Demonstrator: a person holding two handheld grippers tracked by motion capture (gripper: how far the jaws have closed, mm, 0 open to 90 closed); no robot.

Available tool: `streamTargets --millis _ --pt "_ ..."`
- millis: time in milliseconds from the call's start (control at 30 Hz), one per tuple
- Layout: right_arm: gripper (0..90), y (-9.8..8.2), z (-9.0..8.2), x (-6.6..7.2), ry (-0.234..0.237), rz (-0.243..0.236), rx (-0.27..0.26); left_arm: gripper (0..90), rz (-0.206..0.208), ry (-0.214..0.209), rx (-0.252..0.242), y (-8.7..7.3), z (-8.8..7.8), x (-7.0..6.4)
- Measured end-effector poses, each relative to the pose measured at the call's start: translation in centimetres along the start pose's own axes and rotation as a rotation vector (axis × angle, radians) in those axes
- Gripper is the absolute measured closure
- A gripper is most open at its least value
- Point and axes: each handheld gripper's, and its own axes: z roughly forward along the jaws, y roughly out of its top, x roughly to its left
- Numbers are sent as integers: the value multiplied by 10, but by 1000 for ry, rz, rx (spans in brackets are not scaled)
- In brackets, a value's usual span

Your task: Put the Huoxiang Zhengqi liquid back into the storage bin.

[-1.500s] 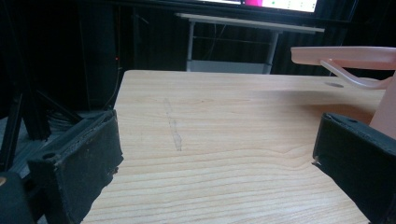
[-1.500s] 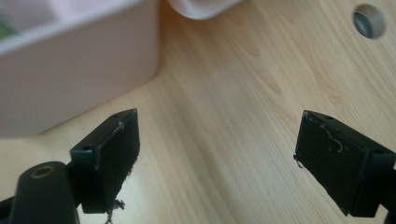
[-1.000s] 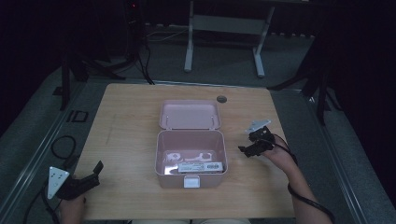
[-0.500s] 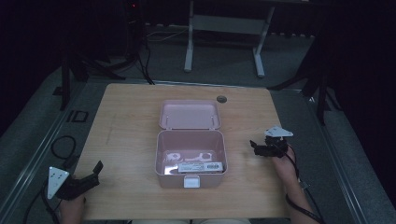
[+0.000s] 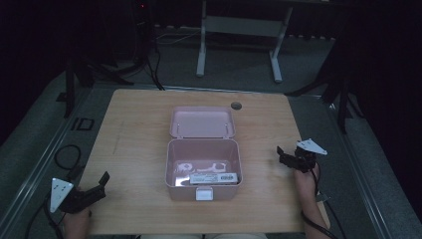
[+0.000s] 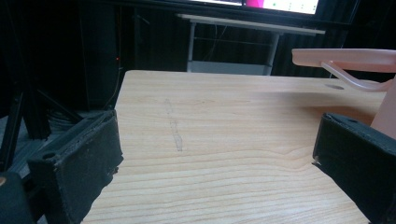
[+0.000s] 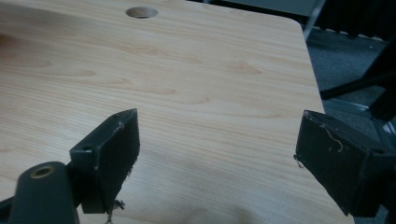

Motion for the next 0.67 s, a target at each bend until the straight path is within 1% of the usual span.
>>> streamTargets --millis 33,100,167,200,267,400,533,667 --pt "133 -1 0 -1 11 13 0 10 1 0 1 0 0 0" --pt "133 -3 0 -2 -6 18 -9 10 7 0 3 0 0 0" --pt "133 -4 -1 -3 -5 36 -22 10 8 0 3 0 0 0" --pt "134 -4 -2 -4 -14 38 -32 10 7 1 3 0 0 0" --pt "134 -4 -3 -5 -11 60 -40 10 4 0 2 0 0 0" --pt "136 -5 -4 -9 -23 96 -57 10 4 0 3 0 0 0" --pt "136 -6 -3 -10 -27 106 -39 10 -1 0 -1 0 0 0" --pt "136 -6 -3 -9 -26 104 -39 10 -1 -1 -1 0 0 0"
